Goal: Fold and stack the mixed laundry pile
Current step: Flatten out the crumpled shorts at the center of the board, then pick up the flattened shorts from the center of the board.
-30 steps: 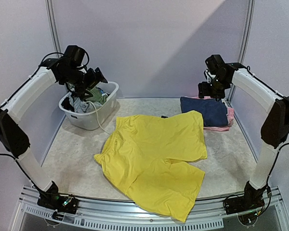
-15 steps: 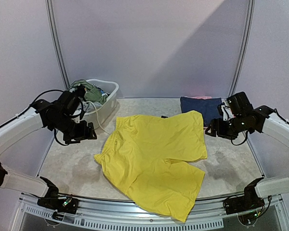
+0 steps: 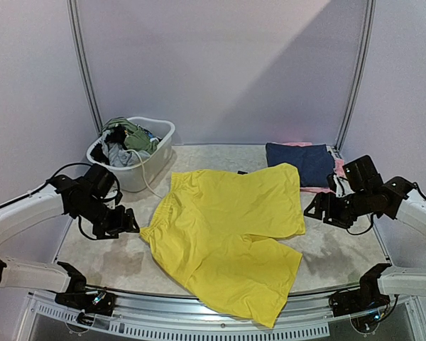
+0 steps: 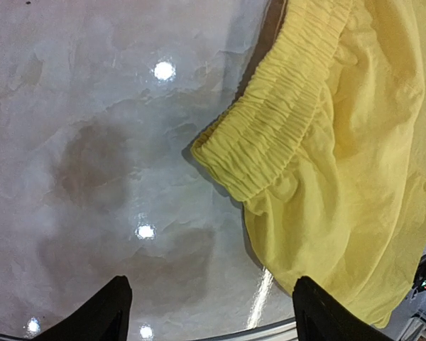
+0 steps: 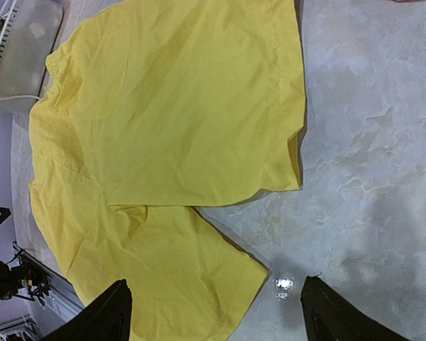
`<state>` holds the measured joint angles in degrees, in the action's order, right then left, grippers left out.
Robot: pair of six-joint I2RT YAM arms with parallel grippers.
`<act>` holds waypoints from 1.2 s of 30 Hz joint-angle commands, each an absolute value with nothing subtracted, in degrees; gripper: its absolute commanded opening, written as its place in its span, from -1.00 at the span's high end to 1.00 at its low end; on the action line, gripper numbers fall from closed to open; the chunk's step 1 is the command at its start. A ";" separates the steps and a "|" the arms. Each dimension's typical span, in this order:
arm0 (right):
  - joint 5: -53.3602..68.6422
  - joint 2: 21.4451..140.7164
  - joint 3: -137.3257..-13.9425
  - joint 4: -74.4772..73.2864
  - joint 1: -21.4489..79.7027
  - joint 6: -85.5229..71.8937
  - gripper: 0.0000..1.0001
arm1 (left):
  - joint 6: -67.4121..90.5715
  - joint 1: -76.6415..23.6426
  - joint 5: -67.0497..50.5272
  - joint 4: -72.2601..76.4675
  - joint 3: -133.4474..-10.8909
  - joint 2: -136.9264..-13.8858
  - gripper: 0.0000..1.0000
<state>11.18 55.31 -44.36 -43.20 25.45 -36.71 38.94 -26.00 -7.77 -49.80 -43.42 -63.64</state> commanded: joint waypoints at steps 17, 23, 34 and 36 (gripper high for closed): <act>0.99 59.22 -47.48 -54.72 50.36 -67.65 -0.91 | 40.45 -19.01 -19.86 -21.25 -33.84 -75.66 -0.10; 4.75 62.00 -44.28 -50.86 57.30 -73.18 -0.78 | 40.50 -16.51 -21.15 -16.39 -32.39 -78.30 0.18; 8.90 66.68 -35.47 -30.15 74.72 -82.84 -0.49 | 41.35 -16.46 -21.00 -12.10 -30.88 -77.61 0.92; 8.82 68.03 -34.98 -28.73 77.10 -84.11 -0.44 | 41.43 -16.45 -20.49 -12.68 -30.63 -77.08 1.00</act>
<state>7.99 66.13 -36.45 -37.30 72.93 -79.09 40.99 -16.95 -21.50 -14.06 -31.70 -78.70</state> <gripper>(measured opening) 0.742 0.040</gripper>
